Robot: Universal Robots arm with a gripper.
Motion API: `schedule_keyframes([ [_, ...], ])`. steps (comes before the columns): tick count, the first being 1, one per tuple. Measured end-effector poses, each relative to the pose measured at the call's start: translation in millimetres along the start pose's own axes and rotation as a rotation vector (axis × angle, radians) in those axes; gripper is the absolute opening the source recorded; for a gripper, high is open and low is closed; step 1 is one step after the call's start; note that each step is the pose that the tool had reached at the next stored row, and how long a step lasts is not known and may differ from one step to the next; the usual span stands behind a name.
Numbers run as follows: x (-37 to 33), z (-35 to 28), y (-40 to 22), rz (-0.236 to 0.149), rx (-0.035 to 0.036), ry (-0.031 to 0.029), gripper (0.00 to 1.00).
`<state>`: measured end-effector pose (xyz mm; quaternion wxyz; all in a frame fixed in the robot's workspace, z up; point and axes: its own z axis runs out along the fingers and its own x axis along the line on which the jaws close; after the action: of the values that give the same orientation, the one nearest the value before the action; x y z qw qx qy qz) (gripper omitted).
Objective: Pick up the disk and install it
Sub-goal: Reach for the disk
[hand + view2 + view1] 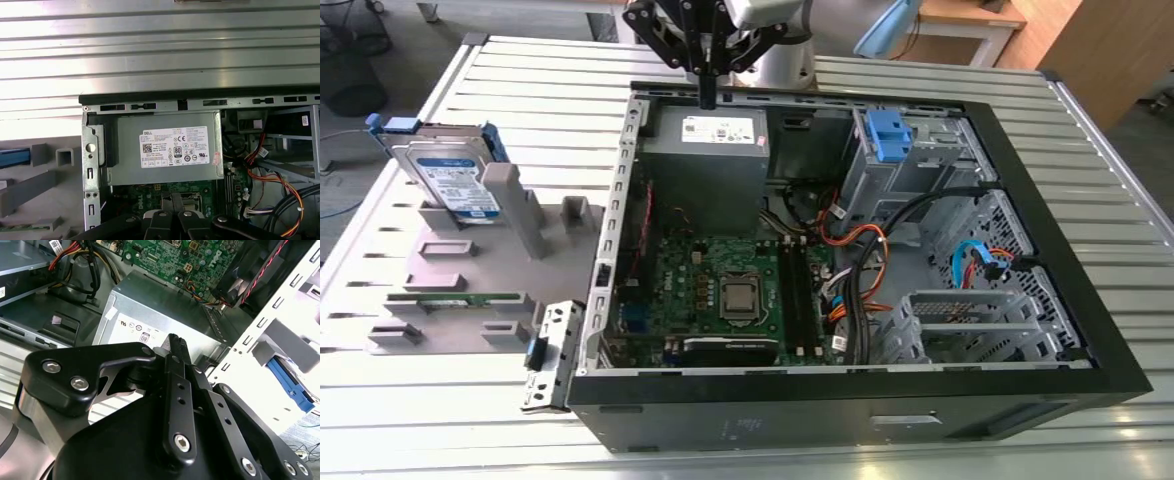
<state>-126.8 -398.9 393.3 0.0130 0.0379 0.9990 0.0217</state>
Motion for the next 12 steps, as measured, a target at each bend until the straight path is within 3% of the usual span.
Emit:
schedule_keyframes([
  [12, 7.0, -0.1, -0.5, 0.000, 0.0000, -0.0001, 0.11],
])
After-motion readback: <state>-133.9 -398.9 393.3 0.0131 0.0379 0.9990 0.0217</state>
